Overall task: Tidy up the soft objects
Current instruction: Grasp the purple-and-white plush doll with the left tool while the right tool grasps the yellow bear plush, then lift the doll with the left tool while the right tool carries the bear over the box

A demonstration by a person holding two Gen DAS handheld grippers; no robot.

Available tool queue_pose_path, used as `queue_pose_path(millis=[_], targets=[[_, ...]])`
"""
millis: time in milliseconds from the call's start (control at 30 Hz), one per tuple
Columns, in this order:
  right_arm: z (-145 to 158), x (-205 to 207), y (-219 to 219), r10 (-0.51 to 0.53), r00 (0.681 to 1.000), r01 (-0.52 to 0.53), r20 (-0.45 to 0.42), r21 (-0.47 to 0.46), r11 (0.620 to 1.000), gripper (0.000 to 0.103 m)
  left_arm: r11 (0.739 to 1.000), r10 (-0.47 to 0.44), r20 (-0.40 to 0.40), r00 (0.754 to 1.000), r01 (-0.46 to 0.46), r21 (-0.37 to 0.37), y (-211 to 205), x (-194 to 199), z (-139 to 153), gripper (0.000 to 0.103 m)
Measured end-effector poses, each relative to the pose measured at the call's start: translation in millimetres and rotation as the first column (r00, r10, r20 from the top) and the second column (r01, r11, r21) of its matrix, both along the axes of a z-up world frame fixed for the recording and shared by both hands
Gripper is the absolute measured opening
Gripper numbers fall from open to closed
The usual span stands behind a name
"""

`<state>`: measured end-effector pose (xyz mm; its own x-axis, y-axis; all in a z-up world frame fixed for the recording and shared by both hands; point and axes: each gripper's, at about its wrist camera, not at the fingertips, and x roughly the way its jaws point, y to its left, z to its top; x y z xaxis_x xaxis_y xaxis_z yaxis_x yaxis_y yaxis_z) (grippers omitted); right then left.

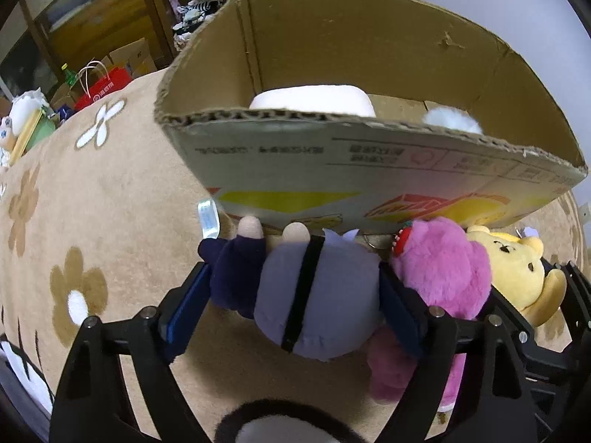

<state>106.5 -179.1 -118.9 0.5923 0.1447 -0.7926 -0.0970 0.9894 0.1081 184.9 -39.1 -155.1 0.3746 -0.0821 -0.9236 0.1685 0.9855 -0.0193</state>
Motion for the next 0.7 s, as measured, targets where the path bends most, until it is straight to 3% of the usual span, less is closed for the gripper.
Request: queue_pose_path(millis=[333, 700], targets=[[8.3, -6.9, -11.7, -0.024, 1.000, 0.024, 0.010, 0.032, 0.999, 0.062, 1.000, 0.022, 0.030, 0.999, -0.021, -0.013, 11.5, -11.3, 7.3, 0.082], [46.2, -27.7, -22.9, -0.078, 0.990, 0.074, 0.114, 0.038, 0.997, 0.062, 0.999, 0.026, 0.156, 0.987, -0.030, 0.021, 11.8, -38.8, 43.7, 0.082]])
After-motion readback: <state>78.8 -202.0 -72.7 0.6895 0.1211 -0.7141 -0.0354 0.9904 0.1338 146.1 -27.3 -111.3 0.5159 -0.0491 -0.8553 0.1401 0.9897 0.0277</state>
